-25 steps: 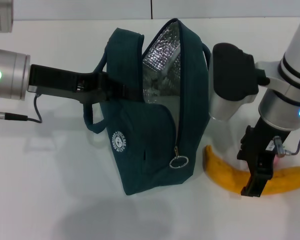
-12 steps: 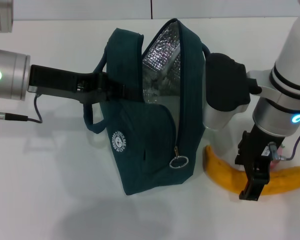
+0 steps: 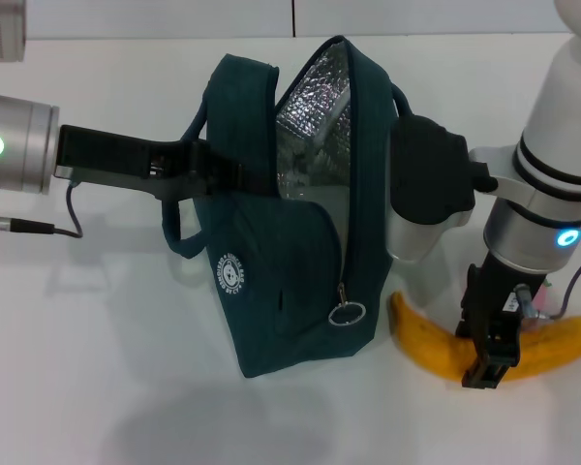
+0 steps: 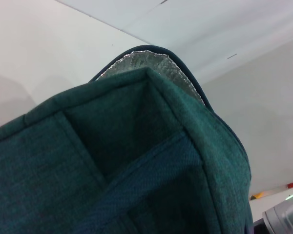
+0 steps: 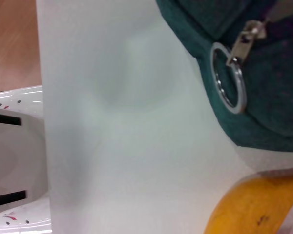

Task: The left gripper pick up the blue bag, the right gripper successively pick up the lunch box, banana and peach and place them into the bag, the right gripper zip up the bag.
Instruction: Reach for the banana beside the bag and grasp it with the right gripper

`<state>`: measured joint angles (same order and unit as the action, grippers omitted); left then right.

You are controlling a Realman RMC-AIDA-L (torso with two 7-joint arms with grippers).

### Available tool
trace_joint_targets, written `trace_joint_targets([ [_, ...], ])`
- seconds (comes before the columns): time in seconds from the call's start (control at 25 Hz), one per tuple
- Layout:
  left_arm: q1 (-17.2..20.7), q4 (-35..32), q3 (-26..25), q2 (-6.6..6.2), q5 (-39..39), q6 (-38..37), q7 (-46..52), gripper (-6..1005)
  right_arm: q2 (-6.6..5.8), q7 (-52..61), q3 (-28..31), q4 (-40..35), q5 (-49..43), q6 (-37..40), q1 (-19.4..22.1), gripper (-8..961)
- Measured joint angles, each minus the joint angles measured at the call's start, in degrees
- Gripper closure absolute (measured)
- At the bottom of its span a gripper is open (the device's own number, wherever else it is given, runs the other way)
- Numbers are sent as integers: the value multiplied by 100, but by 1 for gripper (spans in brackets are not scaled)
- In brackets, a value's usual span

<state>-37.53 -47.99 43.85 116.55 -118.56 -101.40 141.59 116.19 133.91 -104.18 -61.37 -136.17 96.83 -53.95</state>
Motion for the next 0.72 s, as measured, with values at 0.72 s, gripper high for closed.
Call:
trace_joint_targets([
  [0.72,0,0,0,6,0,7,-17,943,0,73,-217,38,12,-87,-22,421],
])
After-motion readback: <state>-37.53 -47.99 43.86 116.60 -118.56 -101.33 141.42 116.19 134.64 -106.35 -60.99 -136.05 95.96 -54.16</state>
